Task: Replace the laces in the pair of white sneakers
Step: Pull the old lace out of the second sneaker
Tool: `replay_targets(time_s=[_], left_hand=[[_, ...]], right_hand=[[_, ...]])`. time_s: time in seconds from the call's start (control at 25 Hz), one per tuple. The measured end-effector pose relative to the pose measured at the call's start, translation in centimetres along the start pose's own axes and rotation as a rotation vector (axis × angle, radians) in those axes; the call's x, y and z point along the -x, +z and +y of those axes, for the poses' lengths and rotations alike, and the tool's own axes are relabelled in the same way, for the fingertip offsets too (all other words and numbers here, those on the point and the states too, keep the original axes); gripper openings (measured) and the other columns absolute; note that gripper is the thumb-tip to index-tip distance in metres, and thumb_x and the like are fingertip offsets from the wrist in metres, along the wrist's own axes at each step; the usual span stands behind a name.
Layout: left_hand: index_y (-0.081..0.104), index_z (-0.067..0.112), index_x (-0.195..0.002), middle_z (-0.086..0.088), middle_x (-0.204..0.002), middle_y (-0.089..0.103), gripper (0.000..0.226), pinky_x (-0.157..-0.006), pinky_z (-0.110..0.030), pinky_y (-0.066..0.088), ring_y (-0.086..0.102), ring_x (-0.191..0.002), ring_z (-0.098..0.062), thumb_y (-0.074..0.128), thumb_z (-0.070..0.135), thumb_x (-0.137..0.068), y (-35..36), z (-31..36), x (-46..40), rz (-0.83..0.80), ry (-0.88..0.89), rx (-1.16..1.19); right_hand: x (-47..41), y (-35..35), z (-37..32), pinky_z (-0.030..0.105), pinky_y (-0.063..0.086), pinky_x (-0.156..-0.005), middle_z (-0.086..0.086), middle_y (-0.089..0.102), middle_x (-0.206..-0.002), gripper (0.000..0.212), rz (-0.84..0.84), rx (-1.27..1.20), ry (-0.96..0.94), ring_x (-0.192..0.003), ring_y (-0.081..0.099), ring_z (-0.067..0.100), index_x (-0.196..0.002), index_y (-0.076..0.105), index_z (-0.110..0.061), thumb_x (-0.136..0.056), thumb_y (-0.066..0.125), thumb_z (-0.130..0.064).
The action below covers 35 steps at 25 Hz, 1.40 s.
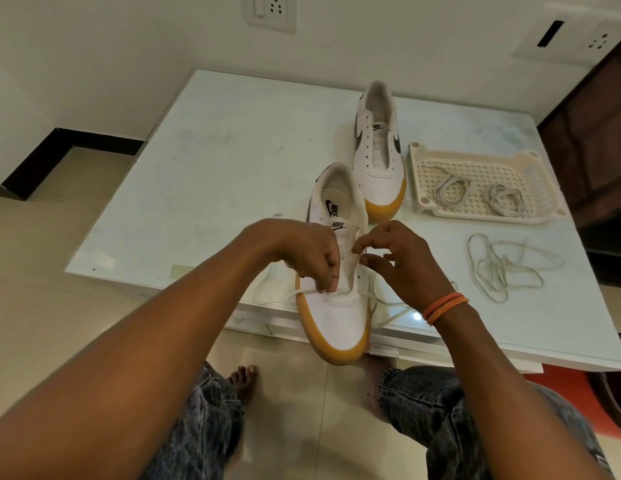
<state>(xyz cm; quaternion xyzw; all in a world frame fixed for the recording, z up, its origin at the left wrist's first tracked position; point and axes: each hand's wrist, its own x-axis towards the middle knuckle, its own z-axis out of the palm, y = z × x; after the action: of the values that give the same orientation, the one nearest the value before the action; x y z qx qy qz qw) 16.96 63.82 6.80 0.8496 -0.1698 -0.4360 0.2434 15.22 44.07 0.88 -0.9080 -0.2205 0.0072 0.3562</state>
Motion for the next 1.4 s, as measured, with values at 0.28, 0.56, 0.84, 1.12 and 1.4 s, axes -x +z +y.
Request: replay_targets(time_s=[0.28,0.56,0.84,1.12,1.4], left_hand=[[0.053,0.019,-0.075,0.006,-0.069,0.052,0.029,-0.077,-0.029,0.054,0.06,-0.076,-0.015,0.08,0.03,-0.077,3.9,2.8,-1.3,0.432,-0.036,-0.252],[0.062,0.006,-0.06,-0.002,-0.058,0.049,0.026,-0.058,-0.03,0.037,0.043,-0.056,-0.017,0.078,0.022,-0.073,-1.7,0.4,2.6,0.203,-0.167,-0.116],[0.073,0.018,-0.083,0.003,-0.086,0.068,0.021,-0.07,-0.026,0.05,0.062,-0.08,-0.012,0.081,0.033,-0.072,-0.6,0.2,1.6,0.346,-0.059,-0.265],[0.053,0.022,-0.063,0.002,-0.074,0.062,0.028,-0.079,-0.032,0.055,0.065,-0.081,-0.017,0.076,0.022,-0.079,1.8,1.7,-0.3,0.225,-0.072,-0.329],[0.073,0.01,-0.071,-0.001,-0.078,0.066,0.016,-0.065,-0.03,0.047,0.06,-0.076,-0.018,0.08,0.024,-0.07,-4.1,-2.8,4.3,0.371,-0.288,-0.227]], right_hand=[[-0.3,0.4,-0.1,0.014,0.047,-0.077,-0.005,0.054,-0.093,0.026,0.016,-0.01,0.01,-0.084,0.059,0.014,-0.098,0.073,-0.018,-0.078,0.076,-0.002],[-0.2,0.0,-0.2,0.033,0.055,-0.083,-0.002,0.06,-0.096,0.025,0.009,-0.102,0.049,-0.092,0.062,0.018,-0.091,0.072,-0.027,-0.078,0.077,-0.006],[-0.4,0.6,-1.2,0.032,0.054,-0.082,0.001,0.061,-0.095,0.022,-0.024,-0.113,0.054,-0.091,0.062,0.016,-0.096,0.071,-0.025,-0.079,0.078,-0.013],[-0.4,0.5,-1.0,0.016,0.048,-0.08,-0.002,0.06,-0.094,0.022,-0.024,-0.072,0.022,-0.088,0.061,0.013,-0.101,0.072,-0.022,-0.081,0.075,-0.012],[-0.4,0.3,-0.8,0.027,0.053,-0.087,0.003,0.063,-0.097,0.02,-0.044,-0.153,0.074,-0.092,0.061,0.014,-0.095,0.07,-0.03,-0.083,0.074,-0.014]])
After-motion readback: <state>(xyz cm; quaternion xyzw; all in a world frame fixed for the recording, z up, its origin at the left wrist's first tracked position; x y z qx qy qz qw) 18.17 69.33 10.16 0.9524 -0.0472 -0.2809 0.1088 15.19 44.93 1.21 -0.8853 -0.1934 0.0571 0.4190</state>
